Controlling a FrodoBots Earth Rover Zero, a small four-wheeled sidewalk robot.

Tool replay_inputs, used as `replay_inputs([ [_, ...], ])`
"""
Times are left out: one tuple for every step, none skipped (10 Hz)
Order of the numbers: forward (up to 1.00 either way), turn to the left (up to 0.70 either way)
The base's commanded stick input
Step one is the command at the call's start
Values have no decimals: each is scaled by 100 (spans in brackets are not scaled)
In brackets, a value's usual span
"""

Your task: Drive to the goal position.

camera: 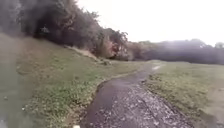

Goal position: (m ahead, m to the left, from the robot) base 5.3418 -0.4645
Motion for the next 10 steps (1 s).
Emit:
replay_inputs([
  [85, -34],
  [85, -34],
  [85, -21],
  [85, 0],
  [85, 0],
  [85, 0],
  [85, 0],
  [85, 0],
  [85, -5],
  [85, -16],
])
